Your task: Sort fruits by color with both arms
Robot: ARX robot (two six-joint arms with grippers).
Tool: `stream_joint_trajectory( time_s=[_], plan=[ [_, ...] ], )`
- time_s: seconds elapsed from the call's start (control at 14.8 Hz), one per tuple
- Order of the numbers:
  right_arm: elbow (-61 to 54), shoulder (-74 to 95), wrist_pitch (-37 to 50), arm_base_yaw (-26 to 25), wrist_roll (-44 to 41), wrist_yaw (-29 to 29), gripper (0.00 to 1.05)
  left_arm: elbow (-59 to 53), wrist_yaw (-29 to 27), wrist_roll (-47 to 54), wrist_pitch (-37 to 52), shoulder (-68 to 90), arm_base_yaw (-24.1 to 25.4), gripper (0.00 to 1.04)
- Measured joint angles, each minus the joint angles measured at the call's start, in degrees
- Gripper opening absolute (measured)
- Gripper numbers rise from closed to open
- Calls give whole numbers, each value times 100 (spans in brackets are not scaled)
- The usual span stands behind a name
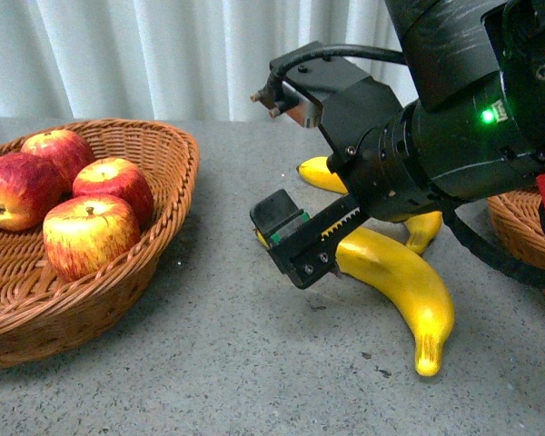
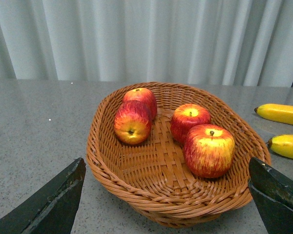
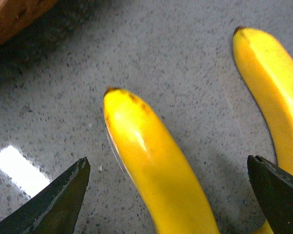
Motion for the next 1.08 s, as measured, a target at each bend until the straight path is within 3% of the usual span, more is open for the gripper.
stream_joint_trajectory(
  time_s=[0.07,0.27,0.67,0.88,1.08],
  plan=[
    [7,144,-391,-118,-332,48,98,0,0,0,0,0,0,98],
    [-146,170,-474,-116,-638,90,96,0,0,0,0,0,0,98],
    [-382,68,-345,-114,-765,15,36,0,0,0,0,0,0,98],
    [-411,-590,-48,-391,-518,-354,35,0,0,0,0,0,0,98],
    [-378,-1530,42,-1392,-404,-409,35,0,0,0,0,0,0,98]
  ],
)
